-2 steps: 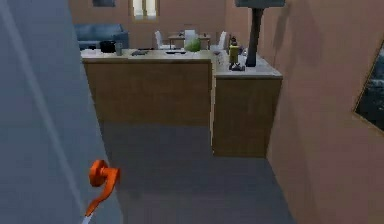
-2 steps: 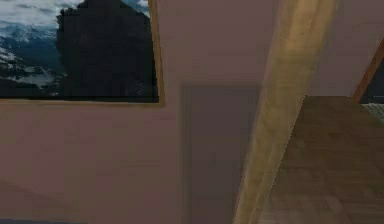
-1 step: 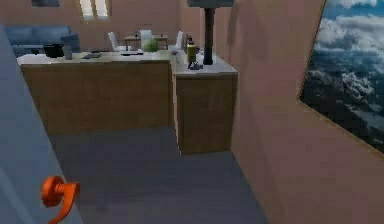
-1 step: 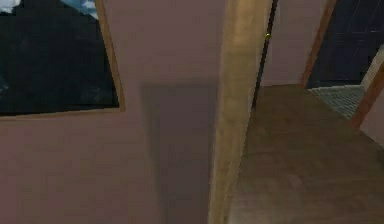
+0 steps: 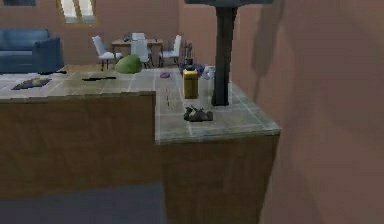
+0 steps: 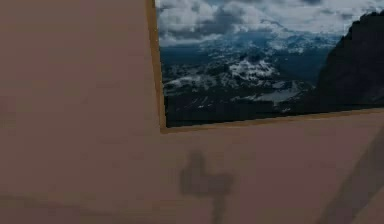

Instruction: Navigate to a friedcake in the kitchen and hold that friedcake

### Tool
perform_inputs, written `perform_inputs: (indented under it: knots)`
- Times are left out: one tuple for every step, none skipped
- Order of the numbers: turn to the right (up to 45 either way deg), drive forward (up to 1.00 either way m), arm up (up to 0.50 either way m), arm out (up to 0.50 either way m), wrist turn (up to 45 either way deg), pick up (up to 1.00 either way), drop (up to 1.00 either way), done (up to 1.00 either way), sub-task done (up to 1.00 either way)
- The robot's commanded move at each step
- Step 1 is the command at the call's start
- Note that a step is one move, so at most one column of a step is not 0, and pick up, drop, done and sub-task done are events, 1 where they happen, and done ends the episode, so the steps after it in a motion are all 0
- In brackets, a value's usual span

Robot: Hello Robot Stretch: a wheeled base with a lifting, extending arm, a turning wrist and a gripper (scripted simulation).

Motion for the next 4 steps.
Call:
perform_inputs:
  knots:
    - [6.0,0.00,0.00,0.00,0.0,0.00,0.00,0.00,0.00]
    - [0.0,0.40,0.00,0.00,0.0,0.00,0.00,0.00,0.00]
    - [-45.0,0.00,0.00,0.00,0.0,0.00,0.00,0.00,0.00]
    - [-42.0,0.00,0.00,0.00,0.0,0.00,0.00,0.00,0.00]
